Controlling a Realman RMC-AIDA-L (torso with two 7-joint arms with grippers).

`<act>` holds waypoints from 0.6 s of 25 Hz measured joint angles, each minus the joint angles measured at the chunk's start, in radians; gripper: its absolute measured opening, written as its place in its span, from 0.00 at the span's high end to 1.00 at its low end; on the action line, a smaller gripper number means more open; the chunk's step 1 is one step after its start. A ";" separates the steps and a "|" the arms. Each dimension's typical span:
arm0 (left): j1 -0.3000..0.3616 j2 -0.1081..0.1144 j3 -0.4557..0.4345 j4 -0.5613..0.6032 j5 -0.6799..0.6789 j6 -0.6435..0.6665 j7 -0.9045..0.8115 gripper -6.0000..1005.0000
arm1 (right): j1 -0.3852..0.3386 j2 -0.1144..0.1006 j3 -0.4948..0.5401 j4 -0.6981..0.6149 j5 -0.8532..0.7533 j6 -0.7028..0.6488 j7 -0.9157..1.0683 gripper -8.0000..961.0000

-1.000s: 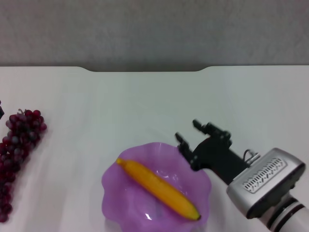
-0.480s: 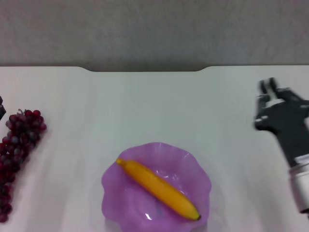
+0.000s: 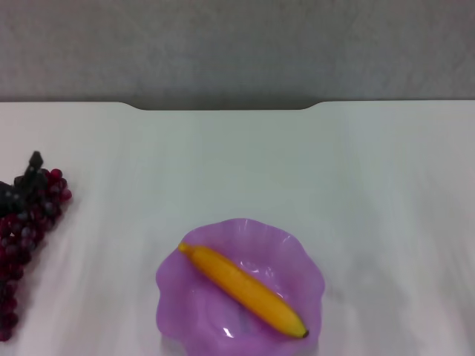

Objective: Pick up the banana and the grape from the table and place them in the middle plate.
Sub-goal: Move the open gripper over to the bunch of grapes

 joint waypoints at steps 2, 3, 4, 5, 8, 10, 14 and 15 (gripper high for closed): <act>-0.001 0.001 0.000 0.000 0.036 -0.003 -0.003 0.12 | -0.004 0.001 -0.003 0.008 0.029 -0.005 0.004 0.87; -0.002 0.002 0.000 -0.001 0.058 -0.010 -0.004 0.12 | -0.005 0.001 -0.005 0.012 0.039 -0.007 0.005 0.87; -0.009 0.004 0.000 -0.001 0.089 -0.042 -0.005 0.12 | -0.005 0.002 -0.010 0.015 0.043 -0.009 0.007 0.87; -0.009 0.004 0.000 -0.001 0.089 -0.042 -0.005 0.12 | -0.005 0.002 -0.013 0.016 0.045 -0.009 0.007 0.87; -0.025 0.005 0.000 -0.002 0.129 -0.140 -0.011 0.12 | -0.005 0.002 -0.026 0.018 0.047 -0.009 0.007 0.87; -0.037 0.005 0.000 -0.002 0.140 -0.203 -0.027 0.12 | -0.005 0.002 -0.029 0.018 0.047 -0.010 0.007 0.87; -0.055 0.009 0.000 -0.002 0.144 -0.275 -0.082 0.13 | -0.001 0.002 -0.046 0.018 0.047 -0.015 0.007 0.87; -0.056 0.010 -0.002 -0.002 0.143 -0.287 -0.092 0.13 | 0.000 0.002 -0.049 0.018 0.047 -0.019 0.006 0.87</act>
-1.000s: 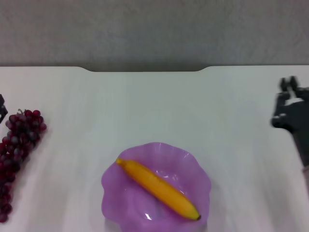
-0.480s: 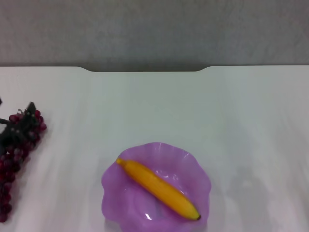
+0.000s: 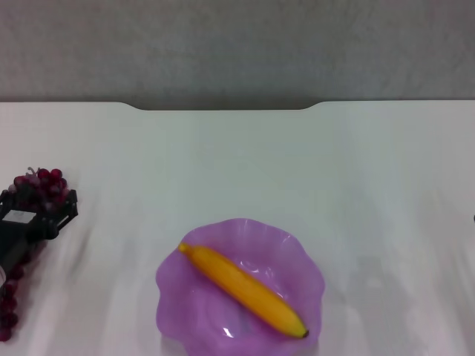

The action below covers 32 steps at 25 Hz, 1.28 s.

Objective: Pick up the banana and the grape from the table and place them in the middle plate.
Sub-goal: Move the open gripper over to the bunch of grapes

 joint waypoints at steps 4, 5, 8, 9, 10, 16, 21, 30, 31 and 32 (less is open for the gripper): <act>-0.006 0.003 -0.010 0.000 -0.011 -0.023 -0.008 0.13 | 0.002 0.000 -0.004 0.000 0.000 -0.014 -0.001 0.87; -0.009 0.003 -0.011 0.001 -0.020 -0.030 -0.008 0.13 | 0.002 0.000 -0.004 0.001 0.001 -0.015 -0.001 0.87; -0.019 0.005 -0.013 0.002 -0.056 -0.073 -0.005 0.13 | 0.002 0.000 -0.006 -0.001 0.000 -0.015 -0.001 0.87; -0.024 0.006 -0.012 0.002 -0.066 -0.094 -0.003 0.13 | 0.002 0.000 -0.007 -0.002 0.000 -0.015 -0.001 0.87; -0.029 0.008 -0.012 0.001 -0.071 -0.108 -0.001 0.13 | 0.002 0.000 -0.007 -0.004 0.000 -0.015 -0.001 0.87; -0.037 0.017 -0.011 0.000 -0.073 -0.176 0.003 0.14 | 0.002 0.000 -0.008 -0.006 -0.001 -0.015 0.001 0.87; -0.038 0.021 -0.004 0.000 -0.069 -0.214 0.005 0.14 | 0.002 0.000 -0.008 -0.007 -0.002 -0.015 0.002 0.87; -0.038 0.022 0.001 0.000 -0.062 -0.262 0.022 0.15 | 0.002 0.000 -0.008 -0.009 -0.005 -0.014 0.002 0.87; -0.038 0.022 0.000 0.000 -0.062 -0.267 0.025 0.15 | 0.002 0.000 -0.008 -0.009 -0.005 -0.014 0.002 0.87; -0.038 0.022 0.000 0.000 -0.063 -0.273 0.031 0.15 | 0.002 0.000 -0.008 -0.009 -0.006 -0.014 0.002 0.87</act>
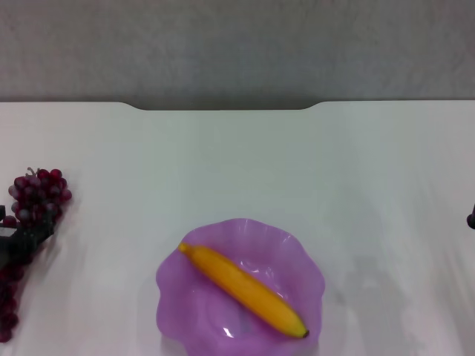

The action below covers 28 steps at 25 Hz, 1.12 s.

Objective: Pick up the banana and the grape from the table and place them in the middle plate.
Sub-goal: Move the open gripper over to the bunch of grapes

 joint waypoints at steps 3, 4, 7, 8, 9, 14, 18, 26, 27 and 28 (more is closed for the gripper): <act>0.000 0.000 -0.001 0.000 -0.004 -0.006 0.014 0.16 | 0.000 0.000 0.000 -0.001 0.000 0.000 0.000 0.87; 0.000 -0.001 -0.002 0.000 -0.004 -0.008 0.017 0.16 | 0.000 0.000 0.000 -0.001 0.000 0.000 0.000 0.87; 0.000 -0.001 -0.001 0.001 -0.005 -0.022 0.021 0.16 | 0.000 0.000 -0.003 -0.002 0.000 0.000 0.000 0.87; 0.000 -0.001 0.000 0.001 -0.005 -0.027 0.024 0.16 | 0.000 0.000 -0.006 -0.002 0.001 0.000 0.000 0.87; 0.000 -0.001 0.001 0.001 -0.005 -0.031 0.028 0.16 | 0.000 0.000 -0.006 -0.002 0.001 0.000 0.000 0.87; 0.001 -0.003 0.000 0.000 -0.005 -0.042 0.044 0.17 | 0.001 0.000 -0.006 -0.002 0.005 0.000 0.000 0.87; 0.000 -0.003 0.000 0.000 0.000 -0.063 0.055 0.17 | 0.001 0.000 -0.006 -0.002 0.005 0.000 0.000 0.87; 0.000 -0.008 0.000 0.000 -0.002 -0.079 0.078 0.18 | 0.002 0.000 -0.006 -0.002 0.005 0.000 0.000 0.87; 0.000 -0.008 0.000 0.000 -0.001 -0.079 0.079 0.18 | 0.002 0.000 -0.006 -0.002 0.005 0.000 0.000 0.87; 0.000 -0.008 0.000 0.000 -0.001 -0.080 0.079 0.18 | 0.002 -0.001 -0.006 -0.002 0.005 0.000 0.000 0.88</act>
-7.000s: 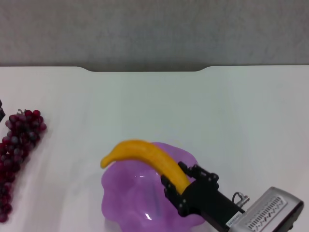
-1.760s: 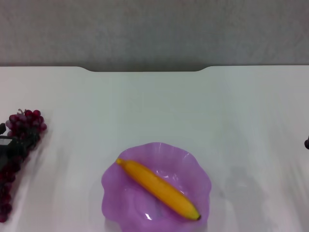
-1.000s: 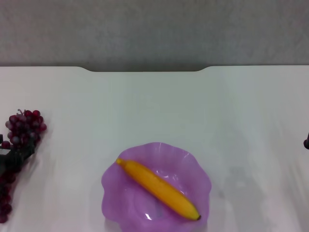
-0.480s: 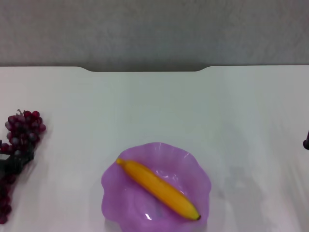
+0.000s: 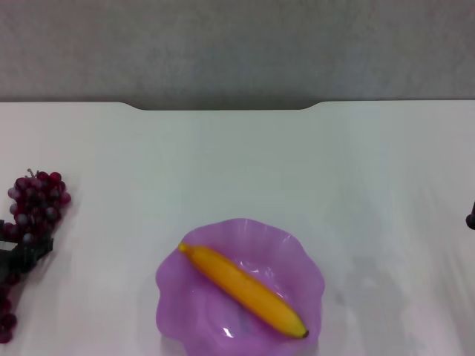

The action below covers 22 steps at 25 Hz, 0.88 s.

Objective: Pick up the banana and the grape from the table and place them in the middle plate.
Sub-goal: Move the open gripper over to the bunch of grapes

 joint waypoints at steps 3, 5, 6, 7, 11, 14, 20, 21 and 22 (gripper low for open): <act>0.000 -0.001 0.000 0.000 0.000 -0.001 0.000 0.18 | 0.000 -0.001 0.000 0.000 0.000 0.000 0.000 0.88; 0.000 -0.001 0.000 0.000 -0.002 -0.001 0.001 0.18 | 0.000 -0.001 0.000 0.001 0.000 0.000 0.000 0.88; 0.000 -0.001 0.000 0.000 -0.002 -0.001 0.001 0.18 | 0.000 -0.001 0.000 0.002 0.000 0.000 0.000 0.88; 0.000 -0.001 0.000 0.000 -0.003 -0.001 0.001 0.18 | 0.000 -0.001 0.000 0.002 0.000 0.000 0.000 0.88; 0.000 -0.001 0.000 0.000 -0.001 -0.001 0.002 0.19 | 0.000 -0.001 0.000 0.002 0.000 0.000 0.000 0.88; 0.000 -0.002 0.000 0.000 -0.001 -0.002 0.002 0.19 | 0.000 -0.001 0.000 0.002 0.000 0.000 0.000 0.88; 0.000 -0.003 0.000 0.000 -0.001 -0.002 0.002 0.24 | 0.000 -0.001 0.000 0.003 0.000 0.000 0.000 0.88; 0.001 -0.003 0.000 0.000 -0.001 -0.002 0.004 0.25 | 0.000 -0.001 0.000 0.003 0.000 0.000 0.000 0.88; 0.001 -0.003 0.000 0.000 0.000 -0.002 0.007 0.26 | 0.000 -0.001 0.000 0.003 0.000 0.000 0.000 0.88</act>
